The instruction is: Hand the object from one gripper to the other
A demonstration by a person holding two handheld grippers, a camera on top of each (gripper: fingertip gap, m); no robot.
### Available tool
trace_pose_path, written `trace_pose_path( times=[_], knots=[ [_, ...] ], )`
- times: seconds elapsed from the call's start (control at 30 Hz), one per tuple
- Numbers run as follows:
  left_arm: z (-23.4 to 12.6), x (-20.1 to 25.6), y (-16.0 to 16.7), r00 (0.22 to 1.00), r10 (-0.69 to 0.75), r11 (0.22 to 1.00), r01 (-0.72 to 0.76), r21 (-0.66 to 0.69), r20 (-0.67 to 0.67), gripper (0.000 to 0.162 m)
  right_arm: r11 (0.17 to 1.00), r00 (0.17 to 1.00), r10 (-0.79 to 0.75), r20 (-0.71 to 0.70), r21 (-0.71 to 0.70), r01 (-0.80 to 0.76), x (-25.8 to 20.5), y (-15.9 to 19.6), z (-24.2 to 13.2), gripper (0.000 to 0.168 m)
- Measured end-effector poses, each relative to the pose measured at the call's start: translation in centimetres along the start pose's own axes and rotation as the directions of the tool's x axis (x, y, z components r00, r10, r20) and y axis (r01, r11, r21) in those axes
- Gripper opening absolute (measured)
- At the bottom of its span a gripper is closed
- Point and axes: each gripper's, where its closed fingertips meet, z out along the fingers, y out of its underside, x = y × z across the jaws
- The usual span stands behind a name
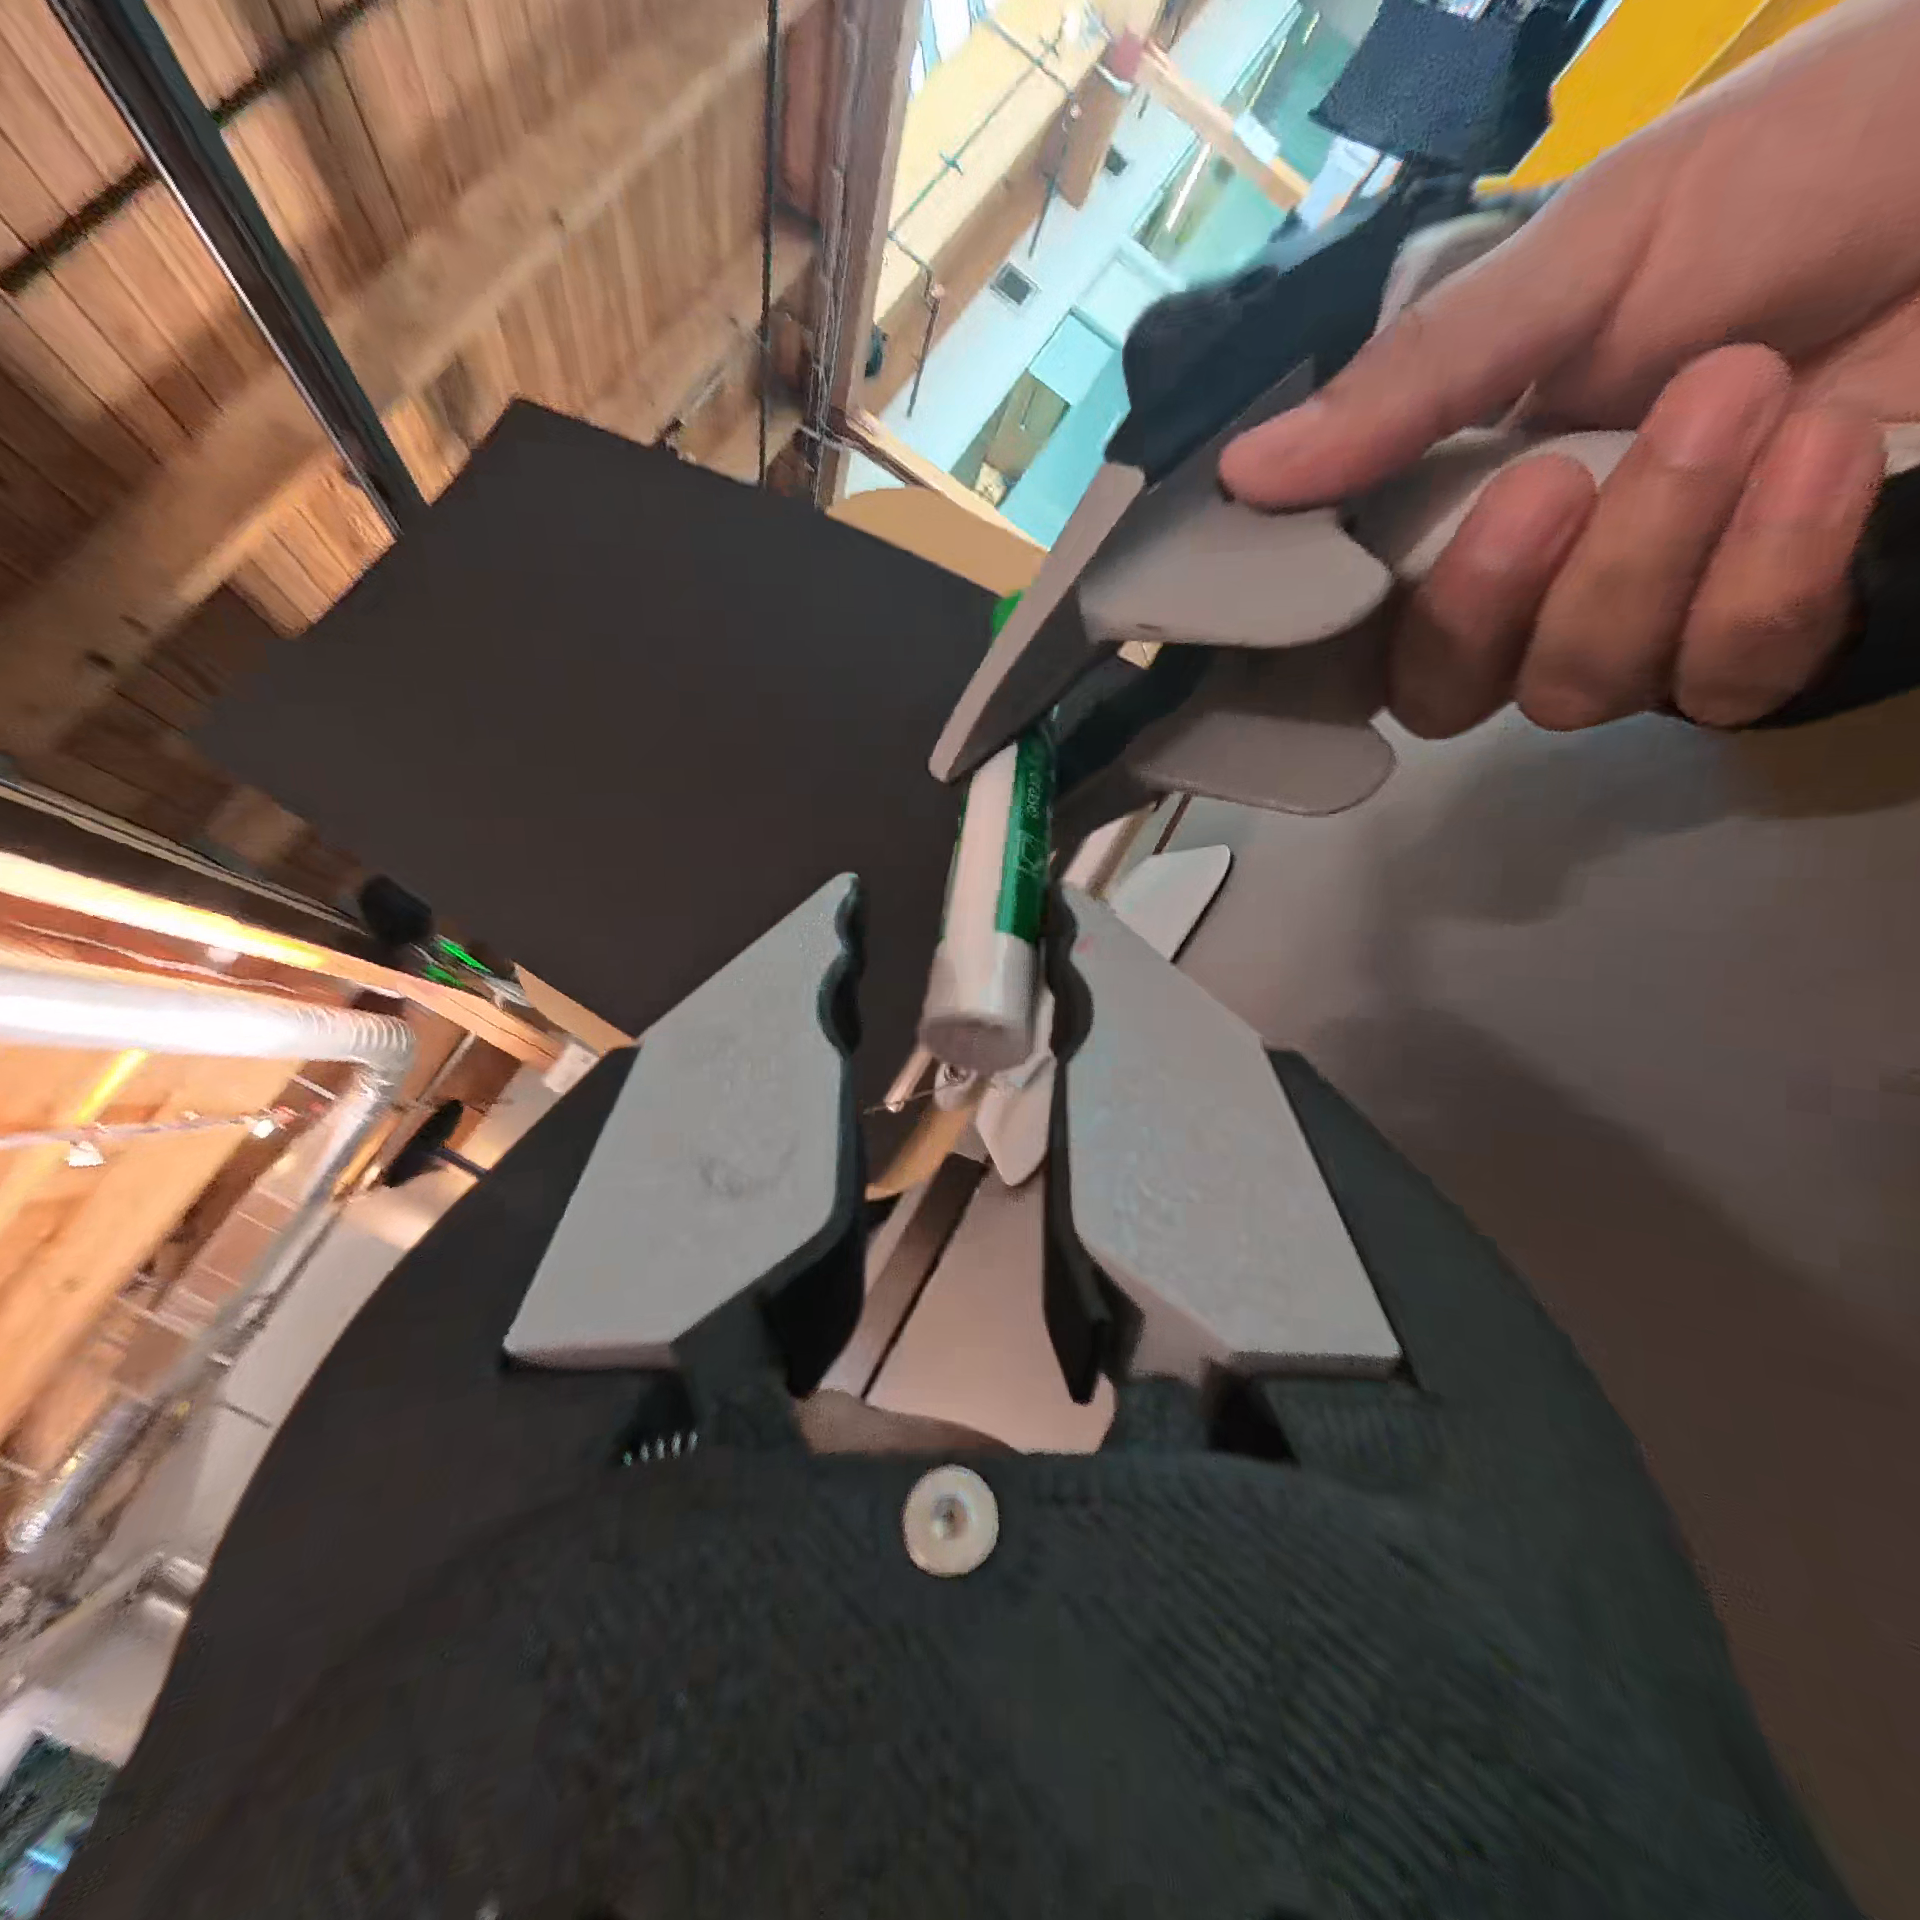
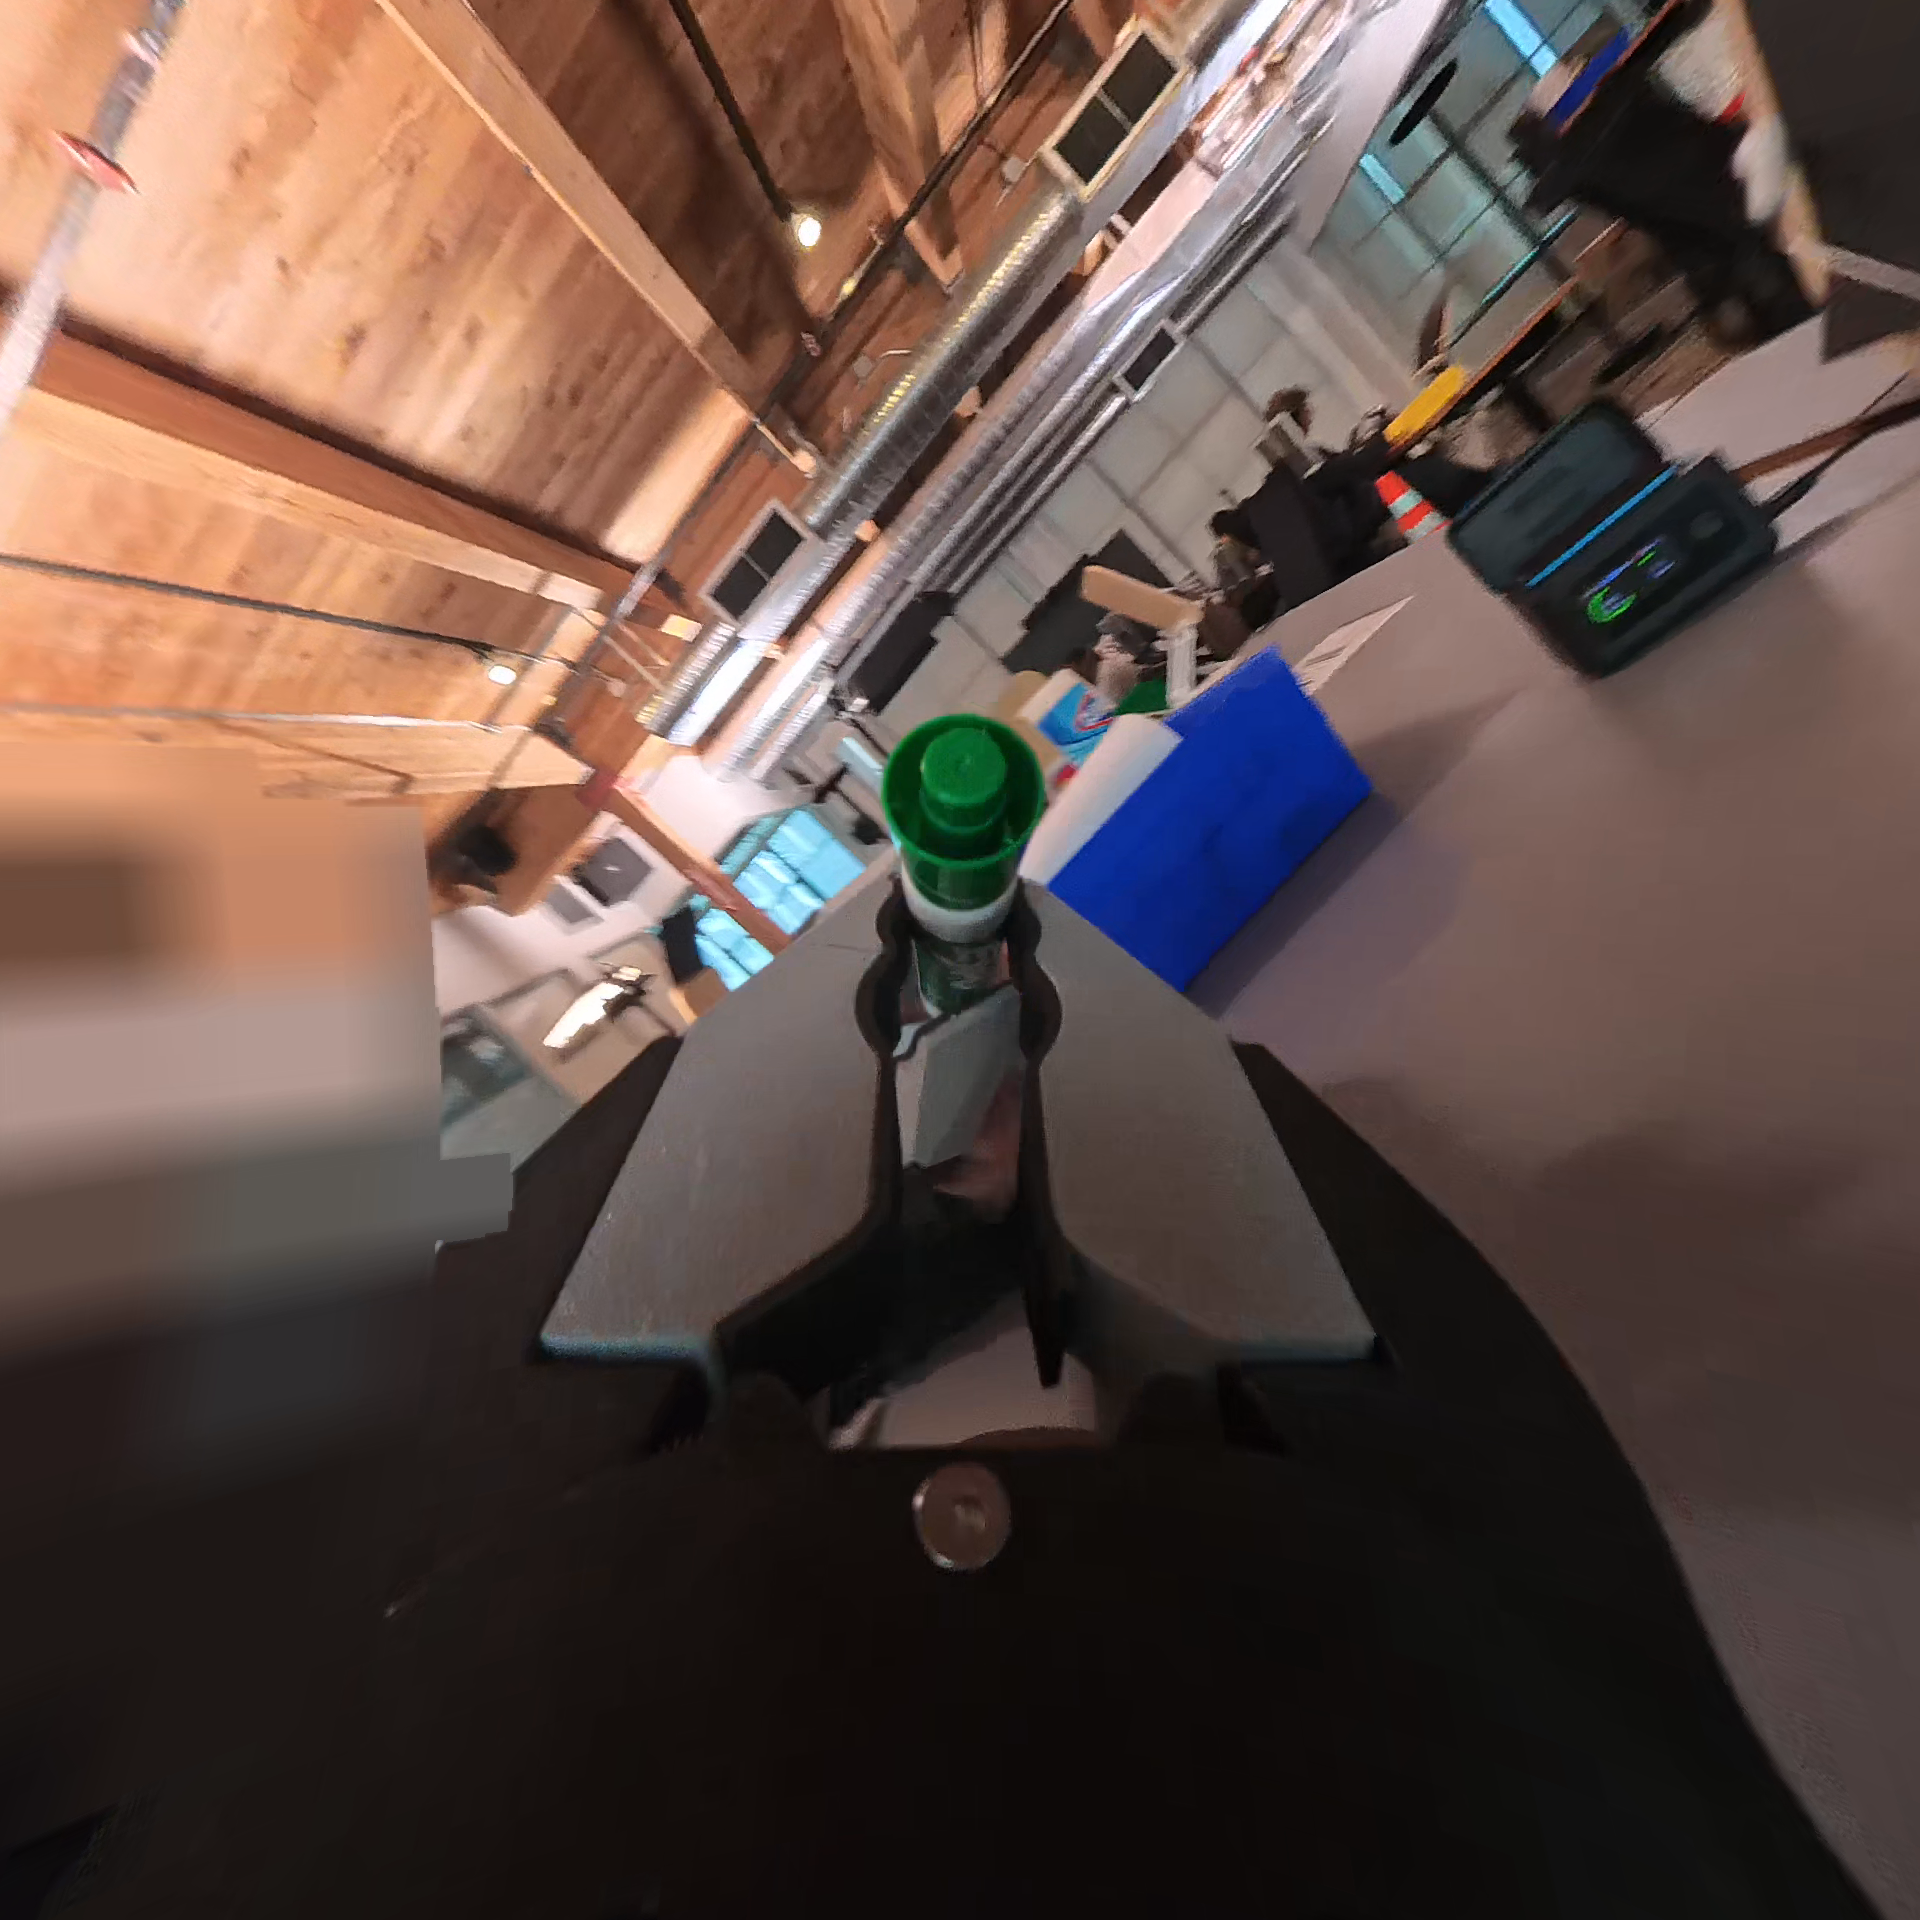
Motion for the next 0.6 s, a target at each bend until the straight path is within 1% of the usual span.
trace_pose_path(
  times=[0.07, 0.13, 0.2, 0.27, 0.33, 0.43, 0.5, 0.6],
  knots=[
    [-0.1, 0.4, -0.2, 0.999, 0.029, 0.999, -0.028, 0.017, -0.017, 0.021, 0.996, 0.995, 0.086, 0.045, 0.004, -0.087, -0.1, 0.1, 0.0, 0.014],
    [-0.1, 0.7, 0.1, 0.998, 0.045, 0.999, -0.045, 0.004, -0.033, 0.021, 0.993, 0.992, 0.117, 0.039, 0.001, -0.117, 0.4, 0.3, -0.1, 0.014],
    [0.0, 0.9, 0.2, 0.998, 0.042, 0.999, -0.042, -0.001, -0.044, 0.020, 0.993, 0.993, 0.118, 0.030, -0.005, -0.118, 0.5, 0.4, -0.1, 0.014],
    [0.0, 1.1, 0.4, 0.997, 0.036, 0.999, -0.037, -0.018, -0.072, 0.017, 0.996, 0.996, 0.085, 0.006, -0.008, -0.085, 0.7, 0.4, -0.1, 0.014],
    [0.1, 1.1, 0.7, 0.995, -0.017, 0.999, 0.013, -0.038, -0.094, 0.017, 1.000, 0.999, 0.019, -0.030, -0.010, -0.019, 0.7, 0.3, 0.0, 0.014],
    [0.3, 0.9, 1.4, 0.993, -0.071, 0.996, 0.064, -0.068, -0.095, 0.017, 0.990, 0.985, -0.141, -0.104, -0.022, 0.140, 0.6, 0.2, 0.3, 0.014],
    [0.5, 1.1, 2.2, 0.986, -0.123, 0.988, 0.111, -0.109, -0.113, 0.017, 0.963, 0.947, -0.270, -0.174, -0.064, 0.262, 0.9, 0.3, 0.4, 0.014],
    [0.7, 1.3, 2.9, 0.974, -0.185, 0.975, 0.166, -0.148, -0.129, 0.017, 0.895, 0.863, -0.445, -0.239, -0.136, 0.425, 0.9, 0.6, 0.7, 0.015]
  ],
)
